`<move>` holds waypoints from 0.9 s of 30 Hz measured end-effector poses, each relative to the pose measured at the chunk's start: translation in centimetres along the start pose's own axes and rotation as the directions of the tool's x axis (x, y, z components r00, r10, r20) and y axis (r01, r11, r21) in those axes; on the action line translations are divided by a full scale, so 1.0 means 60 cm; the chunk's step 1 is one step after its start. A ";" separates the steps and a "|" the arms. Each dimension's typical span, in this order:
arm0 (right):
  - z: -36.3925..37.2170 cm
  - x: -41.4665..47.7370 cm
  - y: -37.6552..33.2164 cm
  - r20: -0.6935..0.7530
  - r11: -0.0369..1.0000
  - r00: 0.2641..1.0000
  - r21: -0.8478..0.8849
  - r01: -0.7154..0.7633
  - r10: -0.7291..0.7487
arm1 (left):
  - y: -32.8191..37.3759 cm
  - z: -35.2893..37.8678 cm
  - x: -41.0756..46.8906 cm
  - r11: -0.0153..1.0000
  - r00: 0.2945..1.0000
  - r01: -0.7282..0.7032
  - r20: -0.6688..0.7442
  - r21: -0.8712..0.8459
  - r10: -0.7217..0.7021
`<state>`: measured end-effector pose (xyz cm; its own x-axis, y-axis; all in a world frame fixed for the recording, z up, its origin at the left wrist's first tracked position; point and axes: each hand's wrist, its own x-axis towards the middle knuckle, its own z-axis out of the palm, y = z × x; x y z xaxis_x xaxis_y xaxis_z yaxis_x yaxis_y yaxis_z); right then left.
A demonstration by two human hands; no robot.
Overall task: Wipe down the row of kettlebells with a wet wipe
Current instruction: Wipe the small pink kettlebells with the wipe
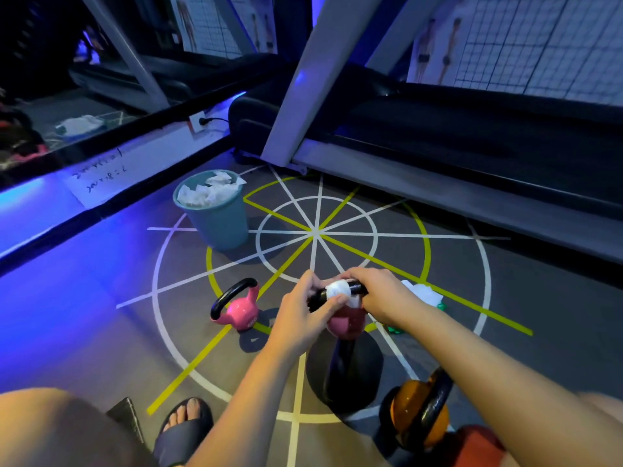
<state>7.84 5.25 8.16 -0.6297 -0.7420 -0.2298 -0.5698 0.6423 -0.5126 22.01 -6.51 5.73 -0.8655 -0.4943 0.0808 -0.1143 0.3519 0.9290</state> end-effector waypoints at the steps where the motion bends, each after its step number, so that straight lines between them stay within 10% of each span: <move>1: 0.003 -0.003 0.001 -0.009 0.998 1.000 0.067 -0.003 0.004 | -0.002 0.002 -0.001 0.998 1.000 0.015 -0.008 -0.053 -0.015; 7: 0.002 -0.001 0.018 -0.010 0.983 0.999 0.179 -0.033 0.035 | 0.021 0.007 0.007 0.997 0.979 -0.083 0.185 0.002 0.082; 14: 0.005 0.010 0.028 -0.026 0.974 0.996 0.210 -0.079 0.086 | -0.002 -0.004 0.014 0.994 0.997 -0.002 -0.082 -0.107 -0.006; 27: 0.013 0.010 0.027 -0.047 0.965 0.993 0.247 -0.092 0.107 | -0.011 0.000 0.012 0.984 0.994 0.111 -0.014 0.142 -0.110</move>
<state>6.95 5.71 6.55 -0.7114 -0.6590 -0.2440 -0.3612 0.6408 -0.6774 21.47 -7.09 5.17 -0.8405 -0.5416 -0.0171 -0.2778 0.4036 0.8717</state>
